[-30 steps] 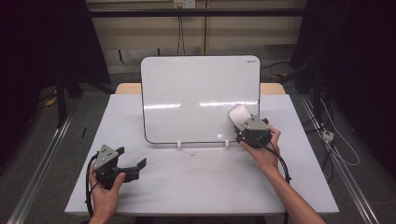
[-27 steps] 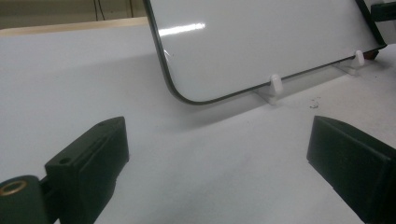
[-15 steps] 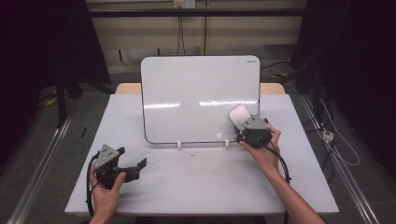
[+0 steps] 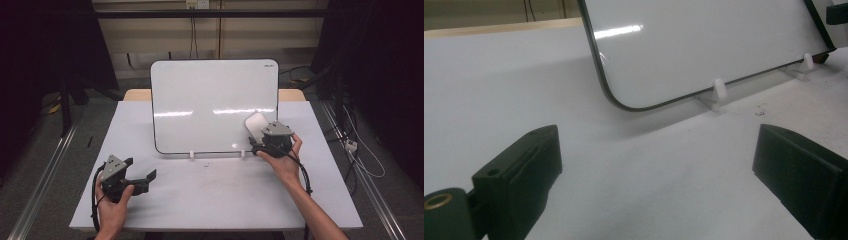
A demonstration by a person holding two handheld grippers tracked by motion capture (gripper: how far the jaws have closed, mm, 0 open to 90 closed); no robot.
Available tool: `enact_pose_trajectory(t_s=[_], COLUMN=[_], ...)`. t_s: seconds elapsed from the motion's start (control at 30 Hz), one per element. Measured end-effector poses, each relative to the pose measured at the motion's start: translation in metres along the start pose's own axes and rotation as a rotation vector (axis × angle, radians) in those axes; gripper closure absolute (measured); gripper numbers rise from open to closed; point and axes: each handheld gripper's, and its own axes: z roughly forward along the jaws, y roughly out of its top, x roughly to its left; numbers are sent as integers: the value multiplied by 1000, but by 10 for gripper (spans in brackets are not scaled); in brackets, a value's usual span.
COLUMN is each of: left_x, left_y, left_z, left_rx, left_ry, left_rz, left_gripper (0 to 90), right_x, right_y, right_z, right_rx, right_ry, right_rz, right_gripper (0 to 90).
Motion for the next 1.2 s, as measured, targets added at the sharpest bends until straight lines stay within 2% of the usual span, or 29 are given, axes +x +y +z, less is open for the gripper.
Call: enact_pose_trajectory(t_s=[0.2,0.4,0.63,0.83,0.9,1.03,1.2], left_x=[1,1,2,1,1,1,1], left_y=[0,0,1,3,3,3,3], left_z=[-1,-2,0,3,3,3,3], left_rx=[-8,-8,-15,-19,-23,-17,-22], left_ry=[3,-2,-7,-25,-32,-23,-15], left_rz=[-4,0,-15,5,-1,-2,-14], left_gripper=[54,54,45,39,38,38,39], right_x=[2,-1,-7,-8,-8,-10,-10], right_y=[4,3,5,5,5,5,5], right_z=[-1,-2,-9,-15,-17,-21,-30], right_rx=[-8,-4,-21,-18,-22,-26,-46], right_ry=[26,54,56,73,76,83,69], right_rz=[27,69,100,125,132,141,150], right_gripper=[66,54,50,48,48,50,50])
